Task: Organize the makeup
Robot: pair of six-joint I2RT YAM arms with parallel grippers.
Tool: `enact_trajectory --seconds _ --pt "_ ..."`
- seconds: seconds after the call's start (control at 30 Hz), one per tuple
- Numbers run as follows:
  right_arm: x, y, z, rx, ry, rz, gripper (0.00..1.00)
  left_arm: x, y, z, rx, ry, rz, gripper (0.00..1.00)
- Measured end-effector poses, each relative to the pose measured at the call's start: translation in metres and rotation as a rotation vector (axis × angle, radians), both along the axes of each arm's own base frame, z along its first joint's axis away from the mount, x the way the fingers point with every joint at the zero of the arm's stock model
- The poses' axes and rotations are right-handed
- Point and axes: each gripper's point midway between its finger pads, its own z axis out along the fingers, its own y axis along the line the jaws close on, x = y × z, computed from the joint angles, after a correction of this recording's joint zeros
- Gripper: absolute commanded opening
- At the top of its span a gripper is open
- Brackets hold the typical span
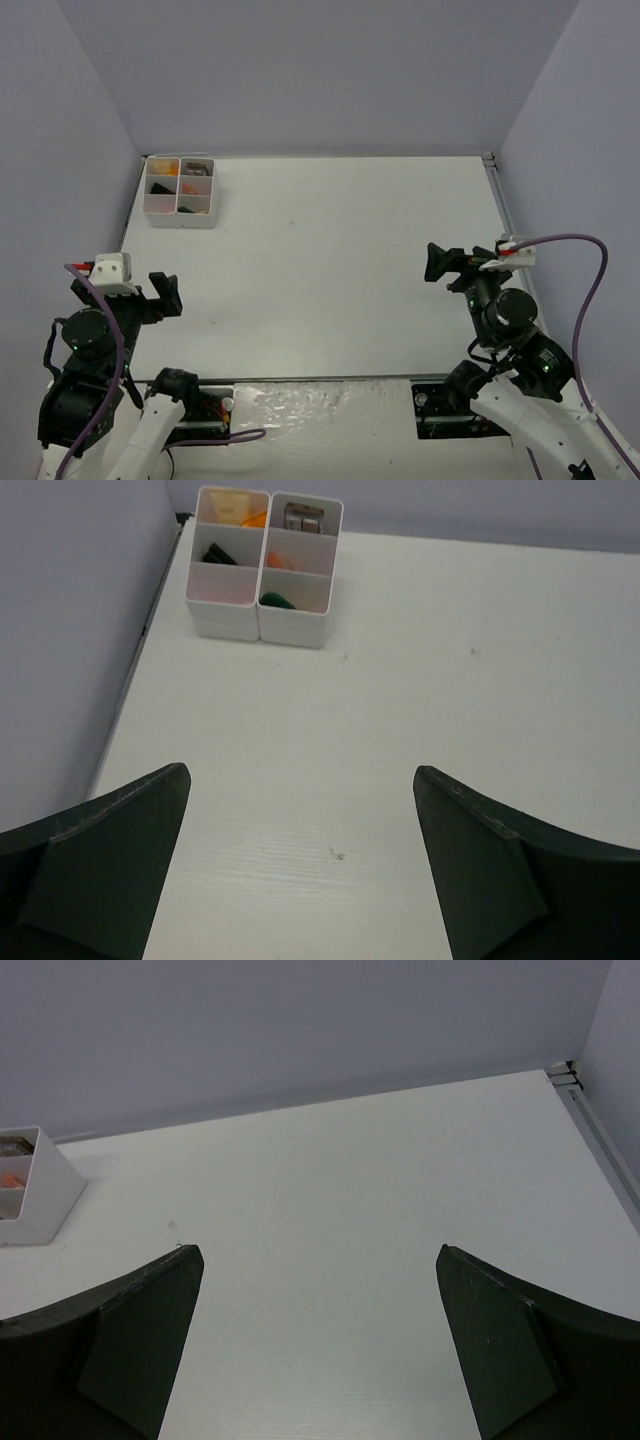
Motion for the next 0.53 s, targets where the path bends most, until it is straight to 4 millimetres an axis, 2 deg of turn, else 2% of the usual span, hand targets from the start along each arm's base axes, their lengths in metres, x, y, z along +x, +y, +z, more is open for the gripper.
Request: enact_trajectory --seconds 0.13,0.4,0.53 --pt "-0.001 -0.004 -0.001 -0.001 0.001 -0.021 1.00 -0.010 0.001 -0.018 0.003 0.000 -0.008 0.94" --pt "0.000 -0.002 -0.011 -0.040 0.040 -0.028 1.00 -0.010 0.004 -0.042 0.017 0.027 0.005 0.95" --pt "-0.002 -0.002 -0.010 -0.040 0.036 -0.032 1.00 -0.009 0.004 -0.044 0.019 0.030 0.007 0.94"
